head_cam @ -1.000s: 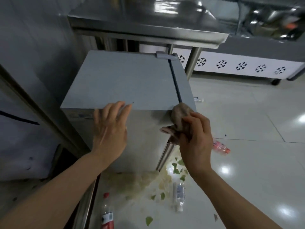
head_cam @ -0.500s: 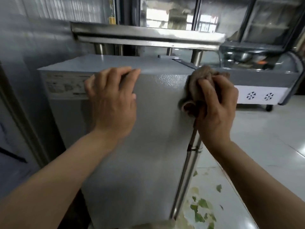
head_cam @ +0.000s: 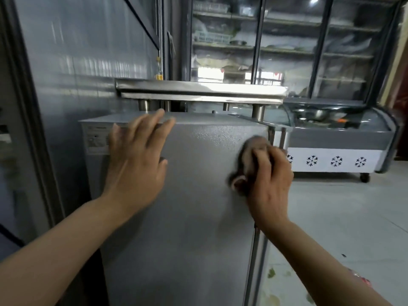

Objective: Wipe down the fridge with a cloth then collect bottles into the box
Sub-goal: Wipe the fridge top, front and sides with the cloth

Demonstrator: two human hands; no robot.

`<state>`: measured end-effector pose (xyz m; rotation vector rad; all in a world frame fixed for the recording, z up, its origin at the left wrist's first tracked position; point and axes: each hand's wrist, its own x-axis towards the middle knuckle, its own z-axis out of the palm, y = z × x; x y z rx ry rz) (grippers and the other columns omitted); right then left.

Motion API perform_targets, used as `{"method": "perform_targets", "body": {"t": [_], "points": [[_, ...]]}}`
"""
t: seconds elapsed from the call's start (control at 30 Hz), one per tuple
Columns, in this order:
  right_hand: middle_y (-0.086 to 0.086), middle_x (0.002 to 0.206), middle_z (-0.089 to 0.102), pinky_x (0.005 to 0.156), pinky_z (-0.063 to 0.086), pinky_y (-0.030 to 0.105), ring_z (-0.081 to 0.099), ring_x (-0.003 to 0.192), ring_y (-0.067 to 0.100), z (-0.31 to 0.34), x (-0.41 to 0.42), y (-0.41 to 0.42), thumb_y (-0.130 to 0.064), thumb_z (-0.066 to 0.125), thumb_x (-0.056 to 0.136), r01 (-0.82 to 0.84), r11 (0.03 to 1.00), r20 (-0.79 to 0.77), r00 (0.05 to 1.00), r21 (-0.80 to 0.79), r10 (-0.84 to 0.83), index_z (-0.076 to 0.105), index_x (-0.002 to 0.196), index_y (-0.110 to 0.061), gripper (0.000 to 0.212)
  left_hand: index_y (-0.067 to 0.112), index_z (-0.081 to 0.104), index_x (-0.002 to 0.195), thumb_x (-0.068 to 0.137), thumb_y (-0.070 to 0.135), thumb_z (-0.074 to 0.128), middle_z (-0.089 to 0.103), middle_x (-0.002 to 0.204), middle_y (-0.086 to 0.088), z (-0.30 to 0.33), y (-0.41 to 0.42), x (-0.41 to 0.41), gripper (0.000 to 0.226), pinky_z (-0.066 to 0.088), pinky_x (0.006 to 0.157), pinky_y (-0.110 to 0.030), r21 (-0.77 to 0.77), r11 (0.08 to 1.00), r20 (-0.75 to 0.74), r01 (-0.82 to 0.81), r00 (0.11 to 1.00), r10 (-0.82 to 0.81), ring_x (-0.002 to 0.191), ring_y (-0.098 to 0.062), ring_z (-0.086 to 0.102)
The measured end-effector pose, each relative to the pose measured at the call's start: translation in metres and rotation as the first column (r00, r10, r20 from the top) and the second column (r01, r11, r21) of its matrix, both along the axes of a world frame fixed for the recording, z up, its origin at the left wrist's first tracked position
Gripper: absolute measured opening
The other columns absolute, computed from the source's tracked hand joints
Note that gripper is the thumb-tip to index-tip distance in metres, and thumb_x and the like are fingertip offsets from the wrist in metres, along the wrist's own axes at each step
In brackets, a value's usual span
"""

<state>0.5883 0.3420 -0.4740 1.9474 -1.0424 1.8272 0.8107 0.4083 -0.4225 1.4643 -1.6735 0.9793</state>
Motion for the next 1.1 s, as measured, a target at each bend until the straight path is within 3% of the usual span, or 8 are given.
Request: {"method": "perform_targets", "body": {"t": [0.2, 0.47, 0.57, 0.67, 0.77, 0.87, 0.97, 1.1], "points": [[0.013, 0.131, 0.044, 0.086, 0.032, 0.038, 0.043, 0.106, 0.032, 0.025, 0.032, -0.025, -0.025, 0.058, 0.087, 0.198, 0.948, -0.004, 0.979, -0.247, -0.206, 0.056, 0.131, -0.017, 0.045, 0.015, 0.040, 0.138, 0.072, 0.016, 0.055, 0.043, 0.137, -0.012, -0.007, 0.001, 0.030, 0.068, 0.025, 0.099, -0.059, -0.061, 0.990, -0.088, -0.124, 0.989, 0.118, 0.126, -0.030, 0.032], [0.001, 0.131, 0.038, 0.082, 0.031, 0.039, 0.041, 0.102, 0.029, -0.055, 0.026, -0.002, -0.028, 0.046, 0.079, -0.001, 0.934, -0.601, 0.766, -0.356, -0.228, 0.041, 0.134, -0.030, 0.055, 0.017, 0.037, 0.140, 0.070, 0.008, 0.069, 0.040, 0.142, -0.009, -0.007, 0.004, 0.031, 0.077, 0.024, 0.100, -0.064, -0.022, 0.995, -0.057, -0.093, 0.994, 0.091, 0.131, -0.030, 0.031], [-0.001, 0.133, 0.037, 0.083, 0.029, 0.037, 0.039, 0.105, 0.030, -0.012, 0.024, -0.011, -0.030, 0.054, 0.080, 0.028, 0.931, -0.504, 0.835, -0.363, -0.222, 0.042, 0.133, -0.031, 0.055, 0.016, 0.039, 0.137, 0.069, 0.009, 0.068, 0.038, 0.144, -0.011, -0.003, 0.015, 0.049, 0.075, 0.022, 0.101, -0.063, 0.000, 0.990, -0.043, -0.140, 0.989, 0.140, 0.131, -0.033, 0.031], [0.002, 0.136, 0.037, 0.086, 0.033, 0.039, 0.038, 0.108, 0.032, 0.041, 0.048, -0.019, -0.026, 0.065, 0.084, 0.094, 0.951, -0.205, 0.966, -0.295, -0.159, 0.050, 0.132, -0.024, 0.050, 0.013, 0.038, 0.138, 0.075, 0.017, 0.059, 0.038, 0.144, -0.014, -0.003, 0.024, 0.073, 0.067, 0.025, 0.103, -0.061, 0.001, 0.982, -0.169, -0.187, 0.968, 0.184, 0.131, -0.035, 0.032], [0.006, 0.138, 0.035, 0.092, 0.034, 0.042, 0.037, 0.111, 0.035, 0.042, 0.088, -0.015, -0.022, 0.062, 0.087, 0.102, 0.964, -0.099, 0.987, -0.245, -0.130, 0.055, 0.132, -0.016, 0.047, 0.014, 0.034, 0.142, 0.078, 0.012, 0.063, 0.036, 0.146, -0.012, -0.009, 0.022, 0.081, 0.070, 0.026, 0.104, -0.059, 0.009, 0.989, -0.179, -0.148, 0.973, 0.148, 0.132, -0.034, 0.035], [0.007, 0.137, 0.029, 0.094, 0.033, 0.047, 0.035, 0.115, 0.039, -0.016, 0.115, -0.003, -0.024, 0.063, 0.084, -0.008, 0.953, -0.334, 0.938, -0.302, -0.097, 0.047, 0.137, -0.016, 0.056, 0.015, 0.032, 0.143, 0.077, 0.014, 0.056, 0.034, 0.147, -0.011, -0.012, 0.019, 0.079, 0.069, 0.028, 0.103, -0.057, -0.013, 0.995, -0.226, -0.095, 0.970, 0.090, 0.134, -0.032, 0.035], [0.006, 0.137, 0.034, 0.088, 0.035, 0.044, 0.041, 0.109, 0.036, -0.069, 0.115, 0.011, -0.023, 0.054, 0.084, -0.140, 0.931, -0.634, 0.765, -0.338, -0.115, 0.051, 0.132, -0.021, 0.049, 0.016, 0.029, 0.144, 0.078, 0.013, 0.059, 0.031, 0.150, -0.009, -0.013, 0.021, 0.082, 0.073, 0.031, 0.102, -0.057, -0.002, 0.998, -0.214, -0.065, 0.975, 0.063, 0.135, -0.033, 0.034], [0.002, 0.132, 0.038, 0.084, 0.032, 0.039, 0.042, 0.105, 0.032, -0.047, 0.100, 0.012, -0.030, 0.048, 0.084, -0.146, 0.906, -0.681, 0.708, -0.397, -0.185, 0.046, 0.134, -0.025, 0.050, 0.015, 0.024, 0.147, 0.076, 0.010, 0.068, 0.019, 0.156, -0.006, -0.019, 0.031, 0.087, 0.084, 0.030, 0.105, -0.051, 0.037, 0.999, -0.207, -0.037, 0.977, 0.044, 0.140, -0.027, 0.026]]}}
